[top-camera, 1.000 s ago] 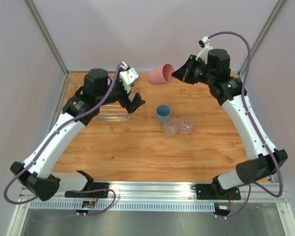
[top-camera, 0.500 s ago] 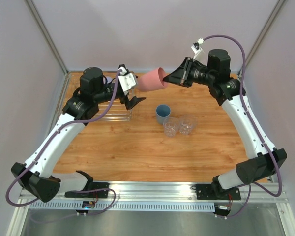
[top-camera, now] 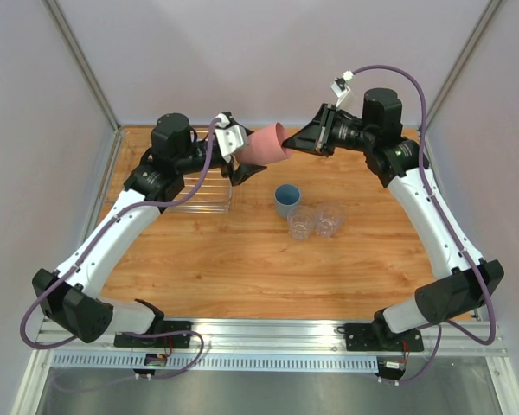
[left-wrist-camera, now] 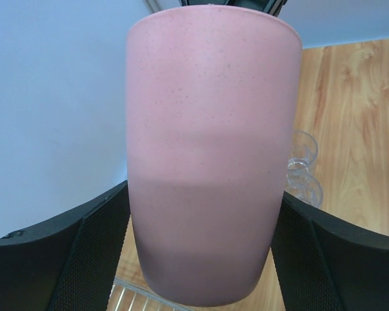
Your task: Load the cups into the dish rack
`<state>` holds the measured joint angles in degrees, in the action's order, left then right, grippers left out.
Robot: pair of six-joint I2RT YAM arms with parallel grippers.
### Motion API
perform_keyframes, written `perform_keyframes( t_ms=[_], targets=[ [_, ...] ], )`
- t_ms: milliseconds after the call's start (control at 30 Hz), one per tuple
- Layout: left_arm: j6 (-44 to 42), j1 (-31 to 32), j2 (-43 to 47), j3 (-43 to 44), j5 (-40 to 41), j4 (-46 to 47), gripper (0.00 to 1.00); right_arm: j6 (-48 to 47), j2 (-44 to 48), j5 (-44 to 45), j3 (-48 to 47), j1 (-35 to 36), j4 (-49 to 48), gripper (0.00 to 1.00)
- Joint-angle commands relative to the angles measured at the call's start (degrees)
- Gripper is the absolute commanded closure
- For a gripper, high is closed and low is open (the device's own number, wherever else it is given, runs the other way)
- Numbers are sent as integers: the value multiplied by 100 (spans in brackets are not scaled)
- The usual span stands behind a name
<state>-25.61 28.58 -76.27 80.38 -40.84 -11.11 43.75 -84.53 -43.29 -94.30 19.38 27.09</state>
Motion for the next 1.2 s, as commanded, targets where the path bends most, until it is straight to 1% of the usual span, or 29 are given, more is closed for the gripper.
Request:
perform_keyframes(
  t_ms=[0, 67, 100, 133, 200, 233, 267, 300, 333, 367, 433, 467, 533, 567, 600, 667, 733, 800, 833, 900, 967, 1000, 1167],
  targets=[
    [91, -28, -37, 22, -372, 390, 14, 161, 191, -285, -27, 40, -152, 100],
    [143, -28, -72, 83, -416, 408, 31, 126, 191, -312, -1, 31, -90, 100],
    [170, -28, -81, 92, -442, 417, 42, 108, 200, -303, 8, 40, -64, 100],
    [187, -36, -81, 109, -442, 443, 55, 56, 209, -294, 8, 40, -3, 99],
    [223, -45, -72, 101, -460, 478, 57, 20, 209, -250, 8, 49, 68, 99],
    [231, -63, -64, 101, -477, 479, 60, -6, 200, -250, 0, 31, 112, 100],
    [240, -63, -63, 92, -486, 487, 61, -33, 192, -242, -9, 40, 147, 97],
    [232, -63, -55, 83, -512, 479, 61, -68, 174, -215, -53, 40, 208, 91],
    [231, -63, -46, 83, -504, 461, 61, -181, 139, -180, -97, 31, 400, 79],
    [240, -72, -37, 66, -495, 452, 61, -261, 104, -137, -149, 22, 533, 73],
    [214, -89, -37, 48, -434, 409, 61, -454, 51, 74, -526, -13, 953, 57],
    [223, -133, -28, 5, -408, 356, 61, -620, -36, 179, -711, -48, 1469, 47],
    [266, -186, -20, -57, -381, 347, 61, -788, -107, 461, -1219, -188, 1956, 41],
    [293, -203, 15, -144, -372, 373, 61, -867, -125, 549, -1387, -232, 2341, 34],
    [310, -238, 24, -198, -372, 364, 61, -1007, -151, 697, -1537, -285, 2492, 33],
    [311, -265, 59, -329, -320, 356, 61, -1157, -151, 909, -2160, -320, 2984, 30],
    [302, -265, 77, -461, -311, 338, 61, -1175, -143, 945, -2284, -320, 2995, 30],
    [293, -274, 95, -523, -328, 338, 61, -949, -81, 586, -2172, -303, 2733, 30],
    [328, -265, 95, -567, -337, 338, 61, -851, -72, 419, -2067, -285, 2348, 32],
    [354, -265, 77, -585, -363, 364, 61, -876, -124, 347, -1864, 21, 2108, 32],
    [381, -274, 42, -550, -398, 356, 61, -1034, -247, 539, -1933, 433, 2151, 31],
    [381, -265, 42, -550, -407, 338, 61, -1096, -422, 558, -1969, 505, 2256, 31],
    [328, -265, 77, -497, -477, 215, 61, -1272, -678, 795, -2118, 690, 2389, 32]
  ],
)
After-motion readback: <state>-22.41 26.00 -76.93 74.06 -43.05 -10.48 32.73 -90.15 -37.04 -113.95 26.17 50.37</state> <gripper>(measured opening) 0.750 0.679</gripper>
